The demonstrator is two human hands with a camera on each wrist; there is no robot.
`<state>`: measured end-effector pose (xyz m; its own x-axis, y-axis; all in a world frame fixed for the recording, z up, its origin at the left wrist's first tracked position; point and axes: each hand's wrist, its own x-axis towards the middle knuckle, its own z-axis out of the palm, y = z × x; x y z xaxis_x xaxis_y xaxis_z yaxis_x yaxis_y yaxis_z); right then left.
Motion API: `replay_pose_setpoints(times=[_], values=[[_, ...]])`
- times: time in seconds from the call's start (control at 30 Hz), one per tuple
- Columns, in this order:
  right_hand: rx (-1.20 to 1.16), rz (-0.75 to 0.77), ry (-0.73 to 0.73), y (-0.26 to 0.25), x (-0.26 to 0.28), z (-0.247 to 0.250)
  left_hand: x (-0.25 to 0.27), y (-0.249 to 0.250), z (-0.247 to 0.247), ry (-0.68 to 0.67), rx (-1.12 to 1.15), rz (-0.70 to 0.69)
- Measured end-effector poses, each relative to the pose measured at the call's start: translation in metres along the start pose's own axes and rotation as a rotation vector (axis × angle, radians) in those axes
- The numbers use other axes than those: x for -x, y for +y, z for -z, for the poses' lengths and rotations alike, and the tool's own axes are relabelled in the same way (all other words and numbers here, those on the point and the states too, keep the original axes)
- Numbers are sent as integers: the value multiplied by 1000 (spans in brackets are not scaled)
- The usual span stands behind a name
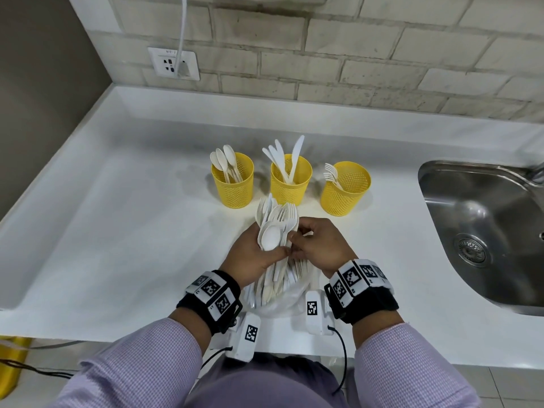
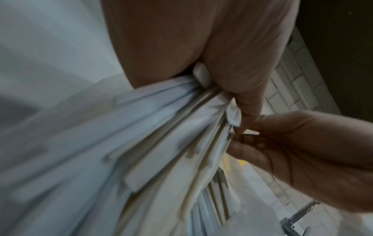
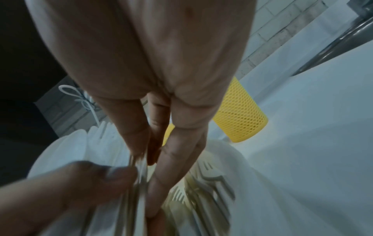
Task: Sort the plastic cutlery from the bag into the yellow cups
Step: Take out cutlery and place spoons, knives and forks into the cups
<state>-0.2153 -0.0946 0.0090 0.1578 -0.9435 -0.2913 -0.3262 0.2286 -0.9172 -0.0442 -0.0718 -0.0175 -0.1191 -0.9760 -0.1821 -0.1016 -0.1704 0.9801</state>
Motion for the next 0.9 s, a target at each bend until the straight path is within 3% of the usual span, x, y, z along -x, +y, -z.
replay_pose_setpoints(times=[0.3, 0.53, 0.9], values=[[213, 118, -8, -12, -1, -4, -3, -7, -4, 60, -10, -7], [130, 105, 77, -15, -1, 0, -4, -6, -1, 71, 13, -31], [172, 188, 52, -21, 6, 1, -4, -8, -2, 63, 61, -43]])
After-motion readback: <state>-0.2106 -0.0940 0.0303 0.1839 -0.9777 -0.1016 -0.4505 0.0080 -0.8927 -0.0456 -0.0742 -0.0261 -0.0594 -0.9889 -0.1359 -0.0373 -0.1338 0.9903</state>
